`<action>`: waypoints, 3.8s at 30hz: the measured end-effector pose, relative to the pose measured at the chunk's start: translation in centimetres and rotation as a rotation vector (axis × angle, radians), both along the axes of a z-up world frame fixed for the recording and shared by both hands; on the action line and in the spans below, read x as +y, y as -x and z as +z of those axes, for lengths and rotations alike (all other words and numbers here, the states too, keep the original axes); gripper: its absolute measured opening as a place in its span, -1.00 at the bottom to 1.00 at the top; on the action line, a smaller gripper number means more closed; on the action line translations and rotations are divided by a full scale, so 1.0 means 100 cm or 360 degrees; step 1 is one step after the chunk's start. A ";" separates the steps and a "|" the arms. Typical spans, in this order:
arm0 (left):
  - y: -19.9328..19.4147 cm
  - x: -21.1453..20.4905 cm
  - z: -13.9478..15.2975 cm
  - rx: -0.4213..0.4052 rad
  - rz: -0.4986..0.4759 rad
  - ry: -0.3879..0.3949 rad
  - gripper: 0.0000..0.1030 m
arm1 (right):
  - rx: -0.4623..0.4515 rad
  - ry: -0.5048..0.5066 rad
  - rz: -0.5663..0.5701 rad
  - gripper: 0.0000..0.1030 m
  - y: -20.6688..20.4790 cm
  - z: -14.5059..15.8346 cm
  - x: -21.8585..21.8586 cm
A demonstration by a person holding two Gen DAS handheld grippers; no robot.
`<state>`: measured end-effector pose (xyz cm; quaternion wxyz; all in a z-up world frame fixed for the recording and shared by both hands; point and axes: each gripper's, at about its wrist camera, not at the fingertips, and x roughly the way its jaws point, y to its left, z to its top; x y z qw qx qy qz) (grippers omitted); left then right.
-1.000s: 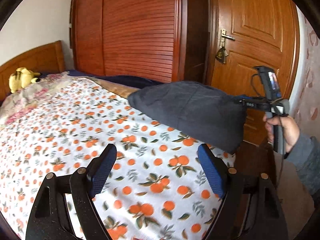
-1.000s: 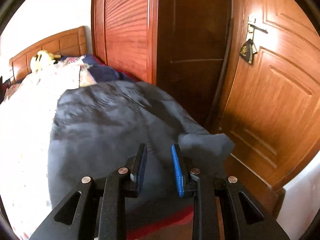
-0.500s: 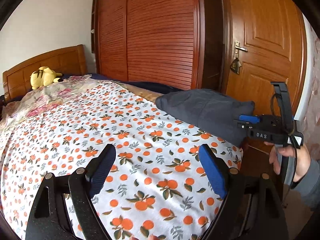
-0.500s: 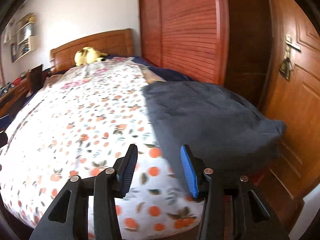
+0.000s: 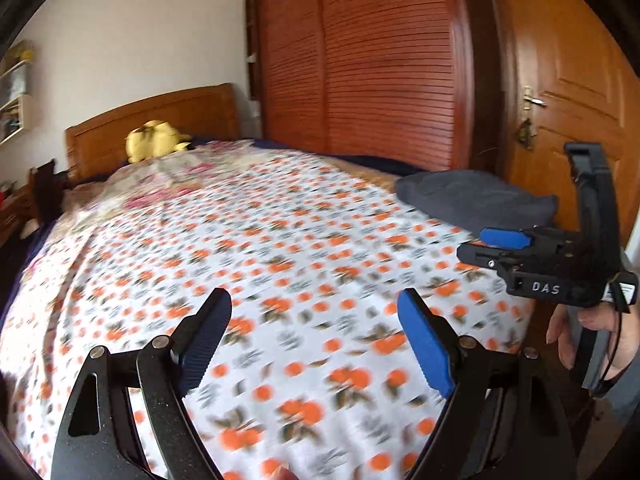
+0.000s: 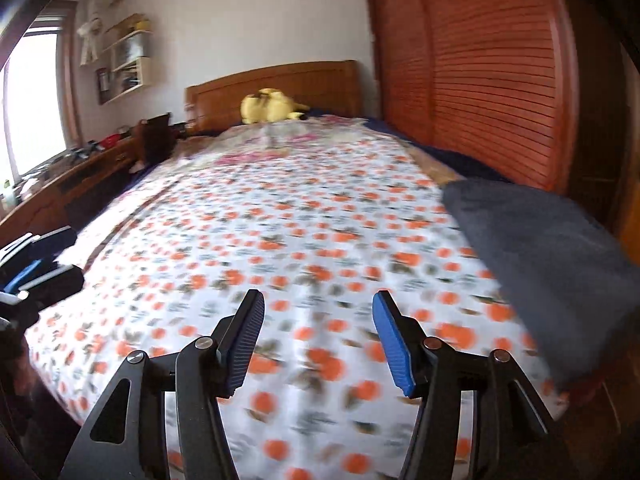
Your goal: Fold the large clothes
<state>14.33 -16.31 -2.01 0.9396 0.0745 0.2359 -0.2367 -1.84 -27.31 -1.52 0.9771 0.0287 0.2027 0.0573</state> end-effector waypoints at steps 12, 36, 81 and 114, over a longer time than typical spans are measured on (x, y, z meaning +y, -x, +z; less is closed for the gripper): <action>0.011 0.092 -0.021 0.0156 0.0347 0.0032 0.66 | -0.0007 -0.0024 0.0230 0.19 0.001 -0.017 0.067; 0.125 0.176 0.033 -0.0075 0.0752 0.0118 0.66 | -0.0164 -0.0028 0.0341 0.19 0.067 0.001 0.095; 0.131 0.180 0.028 -0.0067 0.0752 0.0146 0.66 | -0.0198 -0.0011 0.0353 0.19 0.065 -0.008 0.091; 0.133 0.179 0.028 -0.0078 0.0751 0.0138 0.66 | -0.0193 -0.0034 0.0357 0.19 0.064 -0.011 0.085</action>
